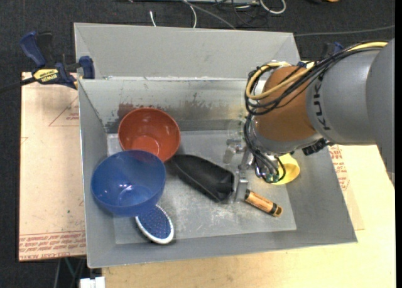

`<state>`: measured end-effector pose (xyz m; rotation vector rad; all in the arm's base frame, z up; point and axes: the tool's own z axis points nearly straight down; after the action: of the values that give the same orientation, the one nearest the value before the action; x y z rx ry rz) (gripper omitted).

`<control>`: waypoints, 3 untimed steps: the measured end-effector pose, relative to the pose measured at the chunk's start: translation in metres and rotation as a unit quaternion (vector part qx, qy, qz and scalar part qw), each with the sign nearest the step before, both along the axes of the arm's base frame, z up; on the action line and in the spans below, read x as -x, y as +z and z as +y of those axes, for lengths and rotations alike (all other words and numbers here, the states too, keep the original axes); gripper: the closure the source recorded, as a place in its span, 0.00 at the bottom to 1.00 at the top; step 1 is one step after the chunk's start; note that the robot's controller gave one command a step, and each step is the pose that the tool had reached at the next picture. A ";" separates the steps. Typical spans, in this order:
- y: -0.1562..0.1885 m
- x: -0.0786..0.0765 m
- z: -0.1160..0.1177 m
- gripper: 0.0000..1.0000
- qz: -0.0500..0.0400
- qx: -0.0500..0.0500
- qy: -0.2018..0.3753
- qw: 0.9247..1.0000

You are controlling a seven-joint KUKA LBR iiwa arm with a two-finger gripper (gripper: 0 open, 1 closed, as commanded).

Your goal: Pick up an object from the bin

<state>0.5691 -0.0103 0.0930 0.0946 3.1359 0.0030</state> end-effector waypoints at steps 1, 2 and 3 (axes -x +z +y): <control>0.071 0.010 0.032 0.00 -0.009 0.000 -0.112 0.994; 0.006 0.042 0.042 0.00 0.001 -0.001 -0.110 0.994; -0.023 0.030 0.093 0.00 -0.010 -0.002 -0.195 0.981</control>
Offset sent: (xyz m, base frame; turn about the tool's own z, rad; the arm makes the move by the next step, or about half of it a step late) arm -0.0422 0.0415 0.0070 0.2230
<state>0.5393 0.0826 0.0699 0.6996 3.0369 0.0101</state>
